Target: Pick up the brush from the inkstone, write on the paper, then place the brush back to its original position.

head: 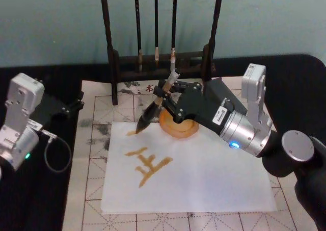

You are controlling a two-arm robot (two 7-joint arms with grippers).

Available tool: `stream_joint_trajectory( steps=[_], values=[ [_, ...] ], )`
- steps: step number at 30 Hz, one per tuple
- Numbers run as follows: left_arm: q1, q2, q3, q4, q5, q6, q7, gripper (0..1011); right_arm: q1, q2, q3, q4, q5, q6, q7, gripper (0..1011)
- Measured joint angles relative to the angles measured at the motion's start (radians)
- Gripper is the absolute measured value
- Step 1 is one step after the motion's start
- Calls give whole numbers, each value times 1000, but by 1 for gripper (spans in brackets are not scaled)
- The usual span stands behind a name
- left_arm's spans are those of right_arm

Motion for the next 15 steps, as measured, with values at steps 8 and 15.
stream_joint_trajectory(
  steps=[8,15],
  values=[
    [0,0,0,0,0,0,0,1001,-8,8,1,-9,1,1,6,179],
    [0,0,0,0,0,0,0,1001,-26,27,-1,-37,5,11,15,179]
  ],
)
